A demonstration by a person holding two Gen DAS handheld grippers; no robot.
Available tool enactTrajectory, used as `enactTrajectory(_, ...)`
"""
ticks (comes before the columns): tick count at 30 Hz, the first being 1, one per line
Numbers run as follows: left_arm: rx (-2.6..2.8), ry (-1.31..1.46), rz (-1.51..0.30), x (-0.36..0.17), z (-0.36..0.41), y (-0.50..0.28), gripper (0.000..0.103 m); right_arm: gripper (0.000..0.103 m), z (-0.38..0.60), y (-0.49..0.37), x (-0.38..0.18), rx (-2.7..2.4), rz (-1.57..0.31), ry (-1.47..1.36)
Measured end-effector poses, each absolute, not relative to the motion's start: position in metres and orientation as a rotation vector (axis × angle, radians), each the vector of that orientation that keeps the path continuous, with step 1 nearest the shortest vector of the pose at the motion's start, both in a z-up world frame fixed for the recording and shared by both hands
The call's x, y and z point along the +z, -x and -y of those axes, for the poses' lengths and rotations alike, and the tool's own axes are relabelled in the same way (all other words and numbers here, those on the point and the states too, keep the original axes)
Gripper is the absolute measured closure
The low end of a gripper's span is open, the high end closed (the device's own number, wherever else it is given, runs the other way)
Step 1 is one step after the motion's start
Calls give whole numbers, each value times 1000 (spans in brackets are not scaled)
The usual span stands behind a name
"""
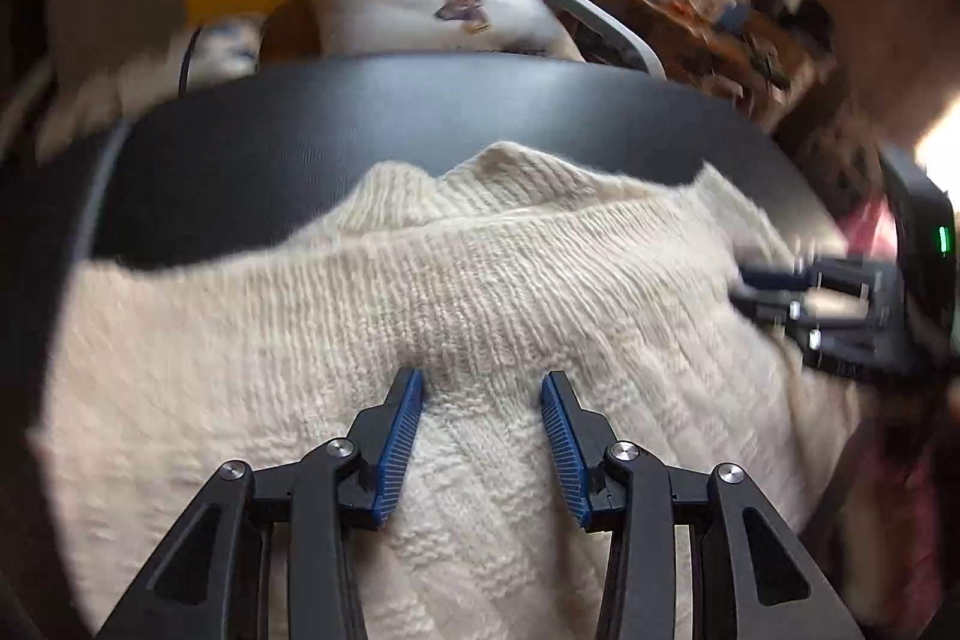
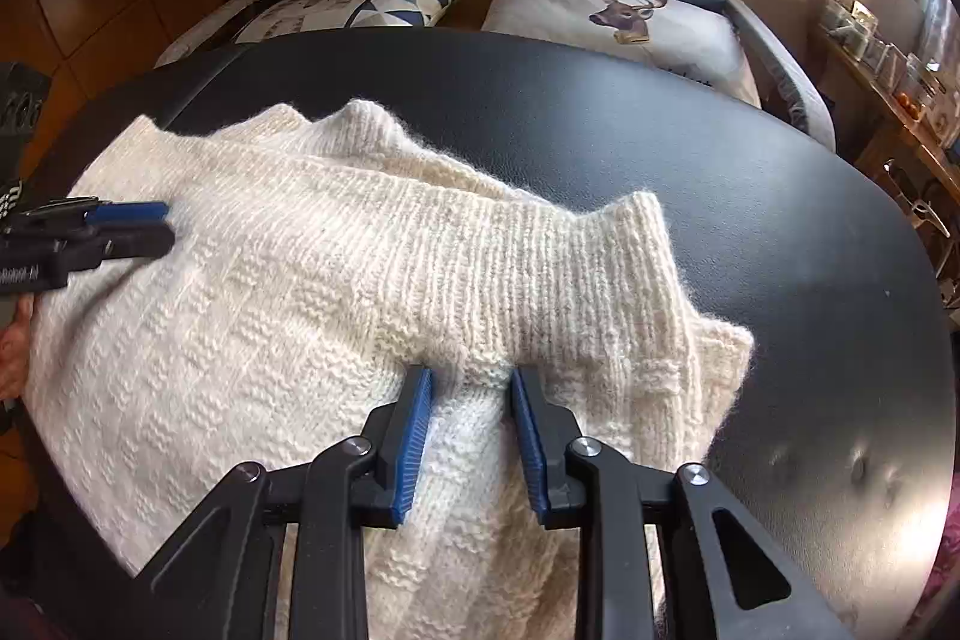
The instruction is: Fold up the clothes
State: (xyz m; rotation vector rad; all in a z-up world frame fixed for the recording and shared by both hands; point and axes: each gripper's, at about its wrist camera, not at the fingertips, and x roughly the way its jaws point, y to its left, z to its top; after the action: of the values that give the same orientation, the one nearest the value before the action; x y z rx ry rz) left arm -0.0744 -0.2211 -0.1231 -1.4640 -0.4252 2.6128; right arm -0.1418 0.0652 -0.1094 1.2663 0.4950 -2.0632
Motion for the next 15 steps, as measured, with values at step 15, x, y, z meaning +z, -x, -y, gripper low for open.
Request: enactTrajectory(15, 2878, 1197, 1000, -78, 377, -85, 58, 75, 5, 66, -71, -1868, -412, -1085)
